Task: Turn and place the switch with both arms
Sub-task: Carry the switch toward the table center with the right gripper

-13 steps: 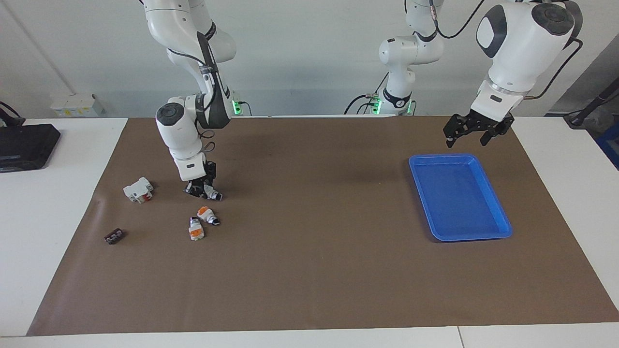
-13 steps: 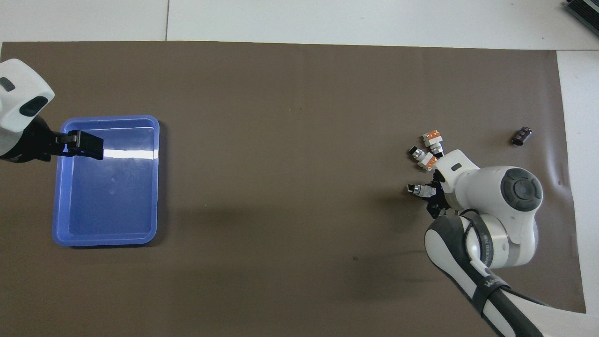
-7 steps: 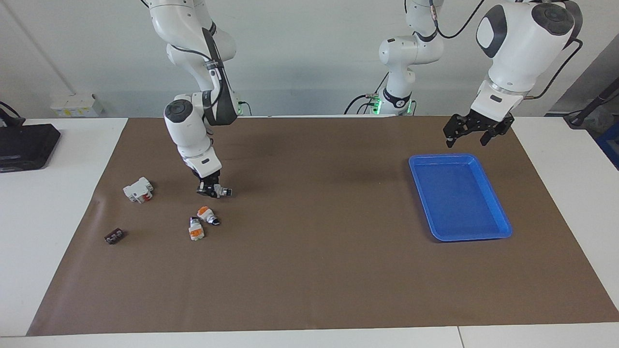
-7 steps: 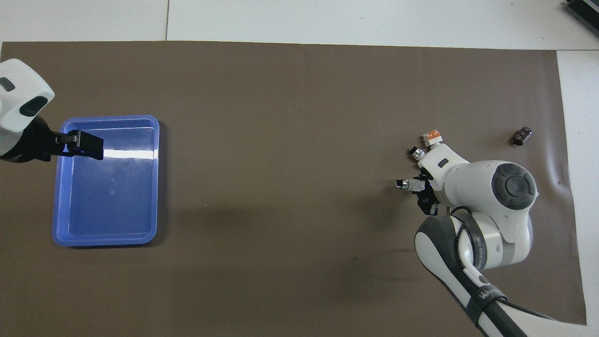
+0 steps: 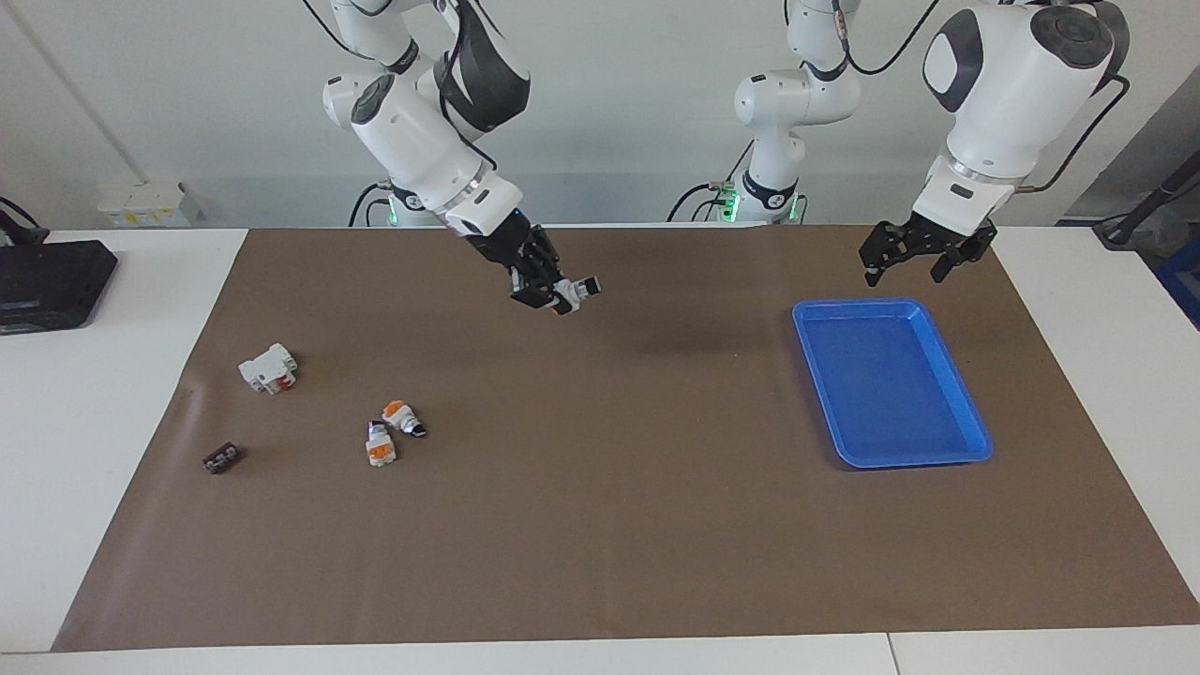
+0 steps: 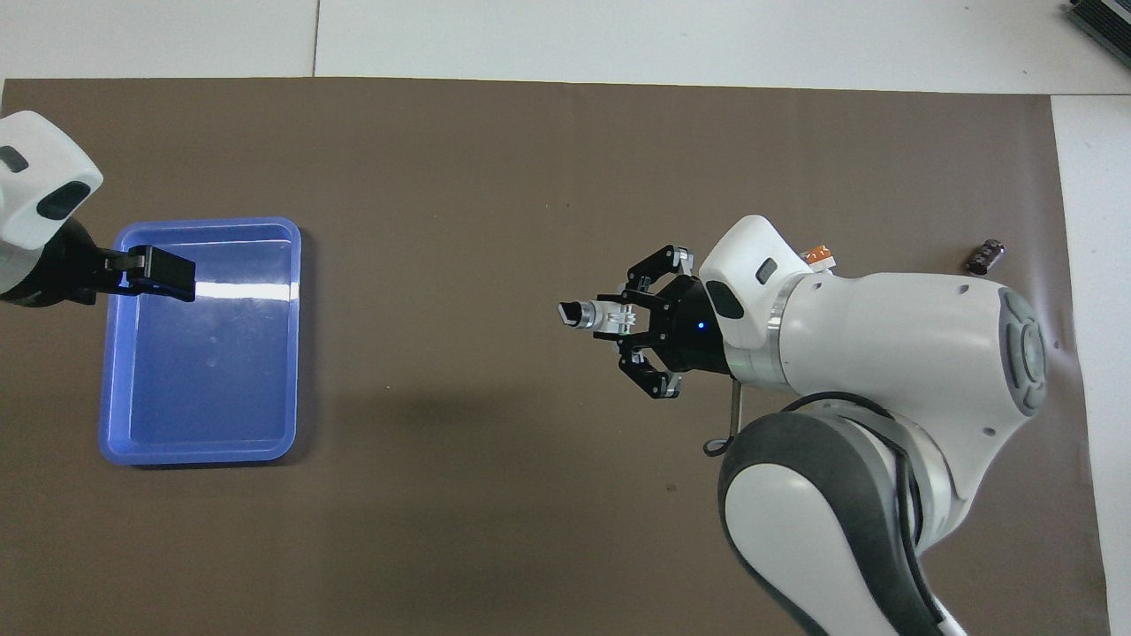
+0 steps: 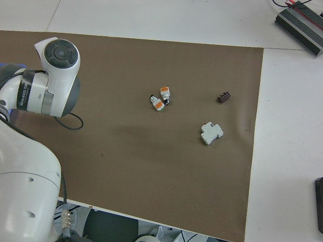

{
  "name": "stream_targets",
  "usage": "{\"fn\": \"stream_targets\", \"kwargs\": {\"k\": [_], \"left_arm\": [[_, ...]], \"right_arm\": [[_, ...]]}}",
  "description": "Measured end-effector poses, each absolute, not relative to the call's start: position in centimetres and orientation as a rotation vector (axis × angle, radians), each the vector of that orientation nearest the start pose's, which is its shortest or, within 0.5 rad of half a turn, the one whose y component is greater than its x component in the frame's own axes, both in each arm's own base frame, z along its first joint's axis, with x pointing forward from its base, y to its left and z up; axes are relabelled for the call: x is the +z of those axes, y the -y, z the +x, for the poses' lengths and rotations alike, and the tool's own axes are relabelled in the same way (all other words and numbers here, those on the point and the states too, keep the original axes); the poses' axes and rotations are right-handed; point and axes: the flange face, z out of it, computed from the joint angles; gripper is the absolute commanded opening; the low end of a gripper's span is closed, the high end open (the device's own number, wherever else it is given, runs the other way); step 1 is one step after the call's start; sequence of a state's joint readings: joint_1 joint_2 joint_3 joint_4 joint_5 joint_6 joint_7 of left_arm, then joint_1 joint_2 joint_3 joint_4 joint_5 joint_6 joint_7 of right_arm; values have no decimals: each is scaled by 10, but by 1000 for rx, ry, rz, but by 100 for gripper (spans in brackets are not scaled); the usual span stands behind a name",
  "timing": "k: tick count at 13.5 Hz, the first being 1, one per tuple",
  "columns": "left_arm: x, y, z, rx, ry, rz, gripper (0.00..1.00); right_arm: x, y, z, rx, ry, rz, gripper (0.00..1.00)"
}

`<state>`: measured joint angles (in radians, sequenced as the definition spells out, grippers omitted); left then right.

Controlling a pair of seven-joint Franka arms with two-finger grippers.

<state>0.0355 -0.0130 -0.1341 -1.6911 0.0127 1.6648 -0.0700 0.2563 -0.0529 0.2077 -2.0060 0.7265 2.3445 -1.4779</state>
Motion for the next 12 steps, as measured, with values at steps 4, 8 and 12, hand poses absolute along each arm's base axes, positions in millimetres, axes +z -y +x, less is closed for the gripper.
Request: {"fn": "stream_targets", "kwargs": {"k": [4, 8, 12], "left_arm": [[583, 54, 553, 19, -47, -3126, 100], [583, 54, 553, 19, -47, -3126, 100], [583, 56, 553, 19, -53, -3126, 100]], "right_arm": [[581, -323, 492, -954, 1748, -1920, 0], [591, -346, 481, -1028, 1729, -1913, 0], [597, -370, 466, -1082, 1720, -1893, 0]]}}
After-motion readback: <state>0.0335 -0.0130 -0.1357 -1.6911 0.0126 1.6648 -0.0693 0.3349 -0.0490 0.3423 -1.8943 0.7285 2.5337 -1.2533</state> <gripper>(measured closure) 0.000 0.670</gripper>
